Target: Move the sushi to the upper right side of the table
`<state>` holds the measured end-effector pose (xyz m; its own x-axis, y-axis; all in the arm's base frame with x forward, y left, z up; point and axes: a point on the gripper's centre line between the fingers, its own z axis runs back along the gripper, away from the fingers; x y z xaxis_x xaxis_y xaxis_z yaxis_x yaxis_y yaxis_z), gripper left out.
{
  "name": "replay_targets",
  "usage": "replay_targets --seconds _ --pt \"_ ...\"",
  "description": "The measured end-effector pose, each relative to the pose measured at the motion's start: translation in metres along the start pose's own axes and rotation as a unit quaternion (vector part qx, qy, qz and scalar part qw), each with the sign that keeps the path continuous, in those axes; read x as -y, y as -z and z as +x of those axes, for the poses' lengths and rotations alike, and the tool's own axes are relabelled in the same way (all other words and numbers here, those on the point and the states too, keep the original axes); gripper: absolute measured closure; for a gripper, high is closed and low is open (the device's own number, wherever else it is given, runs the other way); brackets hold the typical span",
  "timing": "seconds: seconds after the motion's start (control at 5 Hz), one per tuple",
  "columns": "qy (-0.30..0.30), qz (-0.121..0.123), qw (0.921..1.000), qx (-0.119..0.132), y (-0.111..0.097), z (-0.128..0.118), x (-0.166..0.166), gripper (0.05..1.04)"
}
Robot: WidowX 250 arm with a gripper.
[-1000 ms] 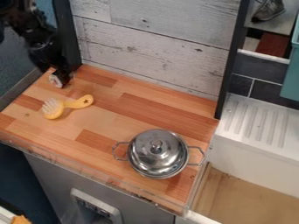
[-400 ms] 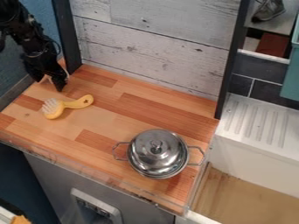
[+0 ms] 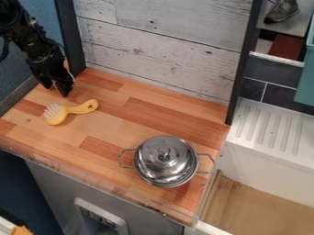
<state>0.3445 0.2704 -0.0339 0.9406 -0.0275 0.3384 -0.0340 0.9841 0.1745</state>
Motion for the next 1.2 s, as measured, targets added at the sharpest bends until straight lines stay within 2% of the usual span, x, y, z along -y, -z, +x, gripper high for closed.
replay_targets --seconds 0.2,0.6,0.8,1.0,1.2 --pt "0.001 -0.018 0.9998 0.009 -0.005 0.001 0.008 0.598" --pt "0.005 -0.032 0.9988 0.038 -0.039 0.0 0.009 0.639" --pt "0.023 -0.047 0.9965 0.065 -0.065 0.011 0.023 0.639" --pt "0.071 -0.068 0.9918 0.081 -0.08 0.027 0.062 0.639" --pt "0.139 -0.101 0.9813 0.087 -0.082 0.042 0.115 0.639"
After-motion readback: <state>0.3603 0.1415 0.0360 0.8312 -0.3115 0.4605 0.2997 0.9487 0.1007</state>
